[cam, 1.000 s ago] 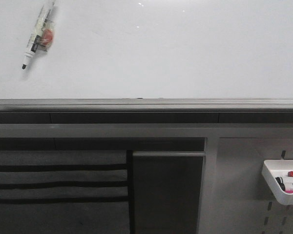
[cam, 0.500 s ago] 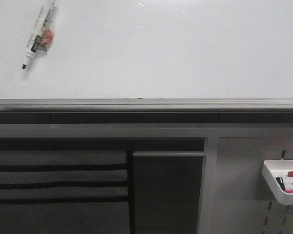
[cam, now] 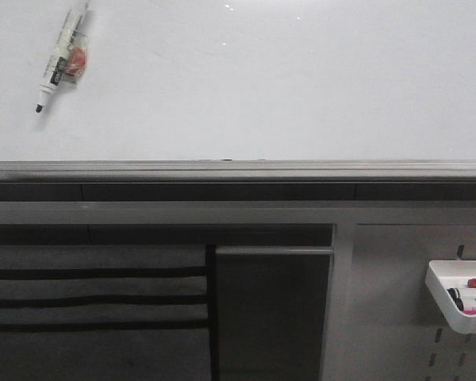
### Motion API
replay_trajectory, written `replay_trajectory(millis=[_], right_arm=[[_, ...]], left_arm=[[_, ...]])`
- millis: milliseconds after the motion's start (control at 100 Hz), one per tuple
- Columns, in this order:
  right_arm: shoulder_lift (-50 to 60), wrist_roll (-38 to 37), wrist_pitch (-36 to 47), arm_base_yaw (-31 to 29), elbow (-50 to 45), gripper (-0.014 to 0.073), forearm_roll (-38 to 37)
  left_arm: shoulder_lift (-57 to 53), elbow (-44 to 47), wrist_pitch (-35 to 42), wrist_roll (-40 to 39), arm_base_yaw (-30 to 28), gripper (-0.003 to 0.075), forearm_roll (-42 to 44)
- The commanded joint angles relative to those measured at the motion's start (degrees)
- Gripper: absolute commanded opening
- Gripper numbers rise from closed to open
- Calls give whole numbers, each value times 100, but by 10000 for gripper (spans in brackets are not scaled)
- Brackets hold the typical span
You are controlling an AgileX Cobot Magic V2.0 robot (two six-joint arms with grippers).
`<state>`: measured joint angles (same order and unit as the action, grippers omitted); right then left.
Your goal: Write number 3 on whiteboard
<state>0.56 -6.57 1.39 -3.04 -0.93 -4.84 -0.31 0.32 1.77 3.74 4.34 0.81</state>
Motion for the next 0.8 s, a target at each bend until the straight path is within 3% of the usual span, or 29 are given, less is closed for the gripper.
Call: replay_trajectory(millis=[0,280,410,500,620,790], right_arm=[[115,61,402,7,-121,-74,-86],[115,51,427,7,-63,-74,25],[105,51,-405,7,415,-74,484],[55,51,-1287,22,923,-74,484],[-233,79,-1825,110,1706,-74,484],[-1012,823,-2521,180,2693,-74,484]], left_arm=[[-170,18,420,-53,-5,-18,-16],[-170,-71,525,-63,-5,-18,-183],[-170,-490,323,-63,-5,-18,-328],[-104,-1041,-130,-63,-5,-18,-447],[235,-1934,-1164,-63,-5,-18,-436],[1038,-2985,-2239,-63,-5,-18,-392]])
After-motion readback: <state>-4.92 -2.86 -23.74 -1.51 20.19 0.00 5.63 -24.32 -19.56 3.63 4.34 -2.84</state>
